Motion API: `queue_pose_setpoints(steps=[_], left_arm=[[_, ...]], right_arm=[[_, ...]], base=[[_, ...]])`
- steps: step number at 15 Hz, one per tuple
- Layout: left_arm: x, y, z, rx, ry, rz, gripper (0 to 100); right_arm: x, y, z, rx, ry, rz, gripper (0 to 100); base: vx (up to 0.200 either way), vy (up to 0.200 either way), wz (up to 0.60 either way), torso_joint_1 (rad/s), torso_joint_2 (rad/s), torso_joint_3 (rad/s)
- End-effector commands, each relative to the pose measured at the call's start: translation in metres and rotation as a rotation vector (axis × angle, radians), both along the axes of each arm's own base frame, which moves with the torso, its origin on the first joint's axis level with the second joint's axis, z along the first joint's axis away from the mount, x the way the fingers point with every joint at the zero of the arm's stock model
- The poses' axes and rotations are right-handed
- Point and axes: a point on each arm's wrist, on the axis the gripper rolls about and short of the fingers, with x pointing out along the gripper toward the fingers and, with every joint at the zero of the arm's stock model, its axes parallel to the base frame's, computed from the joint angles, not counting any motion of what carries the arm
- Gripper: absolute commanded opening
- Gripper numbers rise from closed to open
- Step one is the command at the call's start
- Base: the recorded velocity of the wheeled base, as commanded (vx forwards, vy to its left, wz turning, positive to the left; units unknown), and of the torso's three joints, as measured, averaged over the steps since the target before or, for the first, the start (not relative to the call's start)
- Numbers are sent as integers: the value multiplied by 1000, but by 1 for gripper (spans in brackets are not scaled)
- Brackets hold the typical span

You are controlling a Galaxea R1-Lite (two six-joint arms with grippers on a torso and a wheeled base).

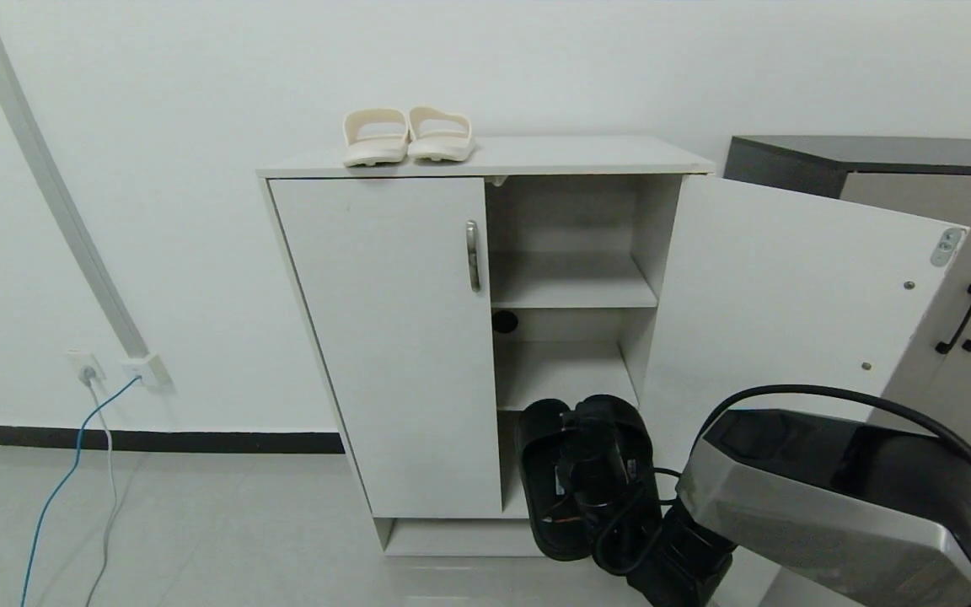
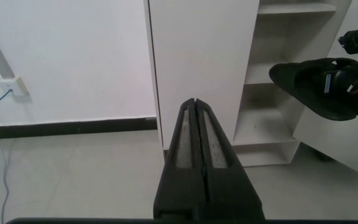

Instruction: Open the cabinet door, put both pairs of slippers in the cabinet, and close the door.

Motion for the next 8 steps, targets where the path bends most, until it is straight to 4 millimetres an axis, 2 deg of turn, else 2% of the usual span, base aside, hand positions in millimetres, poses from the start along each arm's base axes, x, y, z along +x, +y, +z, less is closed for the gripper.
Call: queue_pose_setpoints(steps=[1, 8], left_arm=[[0, 0, 0, 0, 2, 0, 0], [0, 0, 0, 0, 2, 0, 0]], right_arm=[[-1, 0, -2, -3, 3, 2, 0], [0, 0, -8, -2, 1, -1, 0]], base=[[0, 0, 0, -2, 2, -193], [0, 0, 0, 4, 1, -195]])
